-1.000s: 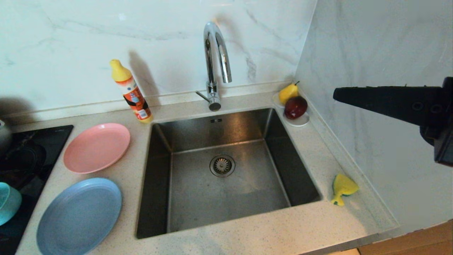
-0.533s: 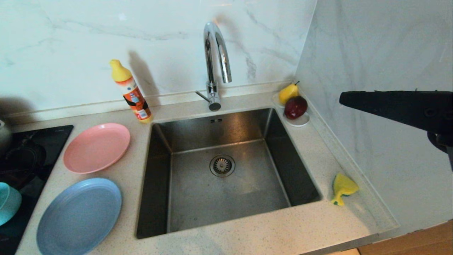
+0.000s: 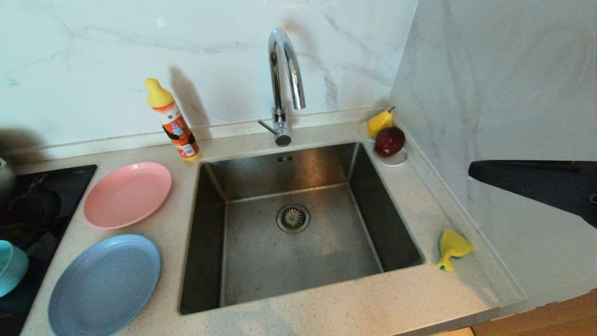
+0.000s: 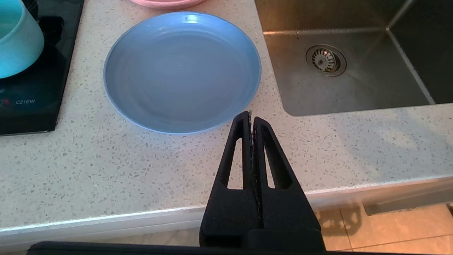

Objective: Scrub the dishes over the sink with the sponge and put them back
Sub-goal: Turn on the faucet

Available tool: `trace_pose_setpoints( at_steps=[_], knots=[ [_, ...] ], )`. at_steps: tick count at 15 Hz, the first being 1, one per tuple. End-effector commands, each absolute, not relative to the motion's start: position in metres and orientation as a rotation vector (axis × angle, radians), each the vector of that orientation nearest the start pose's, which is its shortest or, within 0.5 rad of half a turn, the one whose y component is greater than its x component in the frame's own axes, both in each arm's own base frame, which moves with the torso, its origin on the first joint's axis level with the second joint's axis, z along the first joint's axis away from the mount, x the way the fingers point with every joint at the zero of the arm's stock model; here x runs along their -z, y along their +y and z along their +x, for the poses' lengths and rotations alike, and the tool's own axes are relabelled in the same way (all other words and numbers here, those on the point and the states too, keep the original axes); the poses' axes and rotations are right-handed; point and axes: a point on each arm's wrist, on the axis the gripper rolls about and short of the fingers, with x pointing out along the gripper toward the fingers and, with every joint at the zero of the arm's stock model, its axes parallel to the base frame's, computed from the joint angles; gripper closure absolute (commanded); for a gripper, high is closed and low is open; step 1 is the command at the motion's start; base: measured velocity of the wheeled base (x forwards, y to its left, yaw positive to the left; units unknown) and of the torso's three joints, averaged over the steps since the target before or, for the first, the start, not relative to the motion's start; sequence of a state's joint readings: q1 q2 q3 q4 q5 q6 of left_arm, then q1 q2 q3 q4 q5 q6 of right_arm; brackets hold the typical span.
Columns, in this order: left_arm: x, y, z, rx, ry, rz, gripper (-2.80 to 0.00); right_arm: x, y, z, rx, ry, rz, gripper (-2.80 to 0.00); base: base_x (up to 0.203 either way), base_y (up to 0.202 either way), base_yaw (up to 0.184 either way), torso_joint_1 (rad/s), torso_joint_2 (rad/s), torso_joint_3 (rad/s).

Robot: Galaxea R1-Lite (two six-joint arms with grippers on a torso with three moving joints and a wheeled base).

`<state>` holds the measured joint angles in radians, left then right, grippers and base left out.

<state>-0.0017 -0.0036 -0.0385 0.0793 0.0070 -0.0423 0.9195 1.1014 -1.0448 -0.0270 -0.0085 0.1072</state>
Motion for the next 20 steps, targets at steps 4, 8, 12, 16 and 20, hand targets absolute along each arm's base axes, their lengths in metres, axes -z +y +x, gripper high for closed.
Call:
trace_pose_setpoints(
  at_steps=[4,8,12,16,20],
  knots=[
    [-0.078,0.000,-0.026,-0.007,0.041,-0.043,0.00,-0.320,0.087,0.084,-1.142,0.001,0.084,0.00,0.000,0.000,0.000,0.000,0.00,0.000],
    [-0.078,0.000,-0.026,-0.007,0.040,-0.043,0.00,-0.310,0.067,0.075,-1.258,-0.009,0.067,0.00,0.000,0.000,0.000,0.000,0.00,0.000],
    [-0.078,0.000,-0.026,-0.007,0.040,-0.043,0.00,-0.293,0.052,0.056,-1.362,-0.012,0.056,0.00,0.000,0.000,0.000,0.000,0.00,0.000],
    [-0.078,0.000,-0.026,-0.007,0.040,-0.043,0.00,-0.278,0.039,0.036,-1.420,-0.031,0.043,0.00,0.000,0.000,0.000,0.000,0.00,0.000],
    [-0.078,0.000,-0.026,-0.005,0.040,-0.043,0.00,-0.255,0.026,0.011,-1.438,-0.058,0.027,0.00,0.000,0.000,0.000,0.000,0.00,0.000]
  ],
)
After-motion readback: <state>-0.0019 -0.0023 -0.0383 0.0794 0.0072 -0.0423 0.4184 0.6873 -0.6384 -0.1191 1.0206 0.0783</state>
